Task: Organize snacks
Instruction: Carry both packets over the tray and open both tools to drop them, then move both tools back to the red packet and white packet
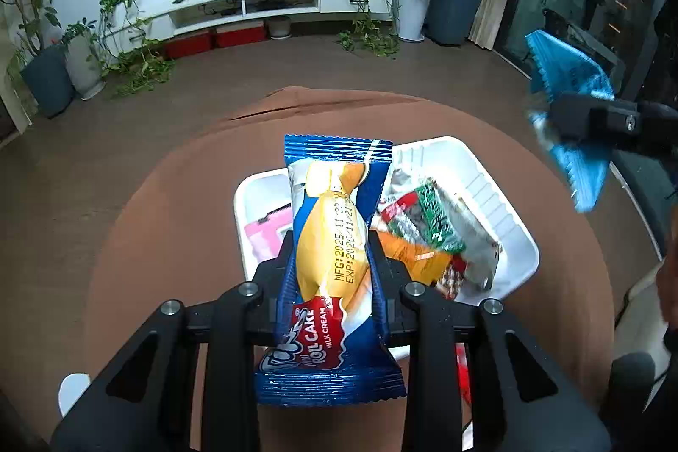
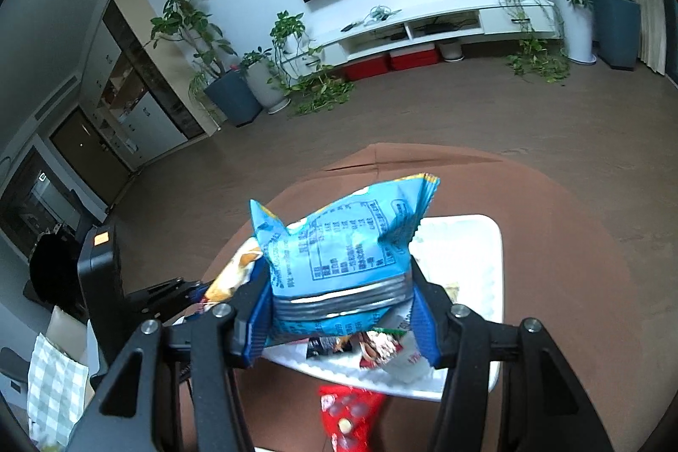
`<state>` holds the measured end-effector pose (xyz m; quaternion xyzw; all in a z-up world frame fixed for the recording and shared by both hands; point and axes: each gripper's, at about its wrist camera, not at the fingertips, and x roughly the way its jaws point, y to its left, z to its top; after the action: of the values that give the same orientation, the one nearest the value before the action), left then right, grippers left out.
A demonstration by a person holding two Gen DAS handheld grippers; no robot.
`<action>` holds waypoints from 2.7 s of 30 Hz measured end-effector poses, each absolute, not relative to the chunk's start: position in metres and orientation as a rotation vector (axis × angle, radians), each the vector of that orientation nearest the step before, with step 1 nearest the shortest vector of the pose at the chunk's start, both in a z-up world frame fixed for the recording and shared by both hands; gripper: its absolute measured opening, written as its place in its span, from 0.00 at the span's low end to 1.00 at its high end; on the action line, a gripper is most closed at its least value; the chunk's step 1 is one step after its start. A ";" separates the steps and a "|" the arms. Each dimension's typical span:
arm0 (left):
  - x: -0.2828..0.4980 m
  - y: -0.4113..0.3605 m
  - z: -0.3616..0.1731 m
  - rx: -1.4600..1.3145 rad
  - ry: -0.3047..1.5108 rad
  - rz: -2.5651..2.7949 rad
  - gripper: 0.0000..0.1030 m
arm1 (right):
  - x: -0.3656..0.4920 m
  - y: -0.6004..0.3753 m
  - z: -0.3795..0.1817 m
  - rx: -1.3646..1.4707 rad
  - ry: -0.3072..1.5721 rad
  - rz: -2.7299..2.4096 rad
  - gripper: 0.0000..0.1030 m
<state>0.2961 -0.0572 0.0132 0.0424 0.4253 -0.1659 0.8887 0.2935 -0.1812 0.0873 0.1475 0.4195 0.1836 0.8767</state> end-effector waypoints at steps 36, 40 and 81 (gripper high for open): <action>0.371 -0.079 -0.086 -0.019 0.992 -0.361 0.27 | 0.347 -0.215 -0.038 0.394 1.116 0.222 0.58; 0.370 -0.077 -0.091 -0.021 0.995 -0.361 0.28 | 0.347 -0.211 -0.043 0.362 1.119 0.208 0.58; 0.154 -0.070 -0.067 0.270 0.847 -0.435 1.00 | 0.126 -0.239 -0.001 0.827 0.821 0.438 1.00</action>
<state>0.1538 -0.0698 -0.0671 0.1298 0.4066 -0.2088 0.8799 0.1264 -0.2387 -0.0007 0.3872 0.3847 0.2053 0.8124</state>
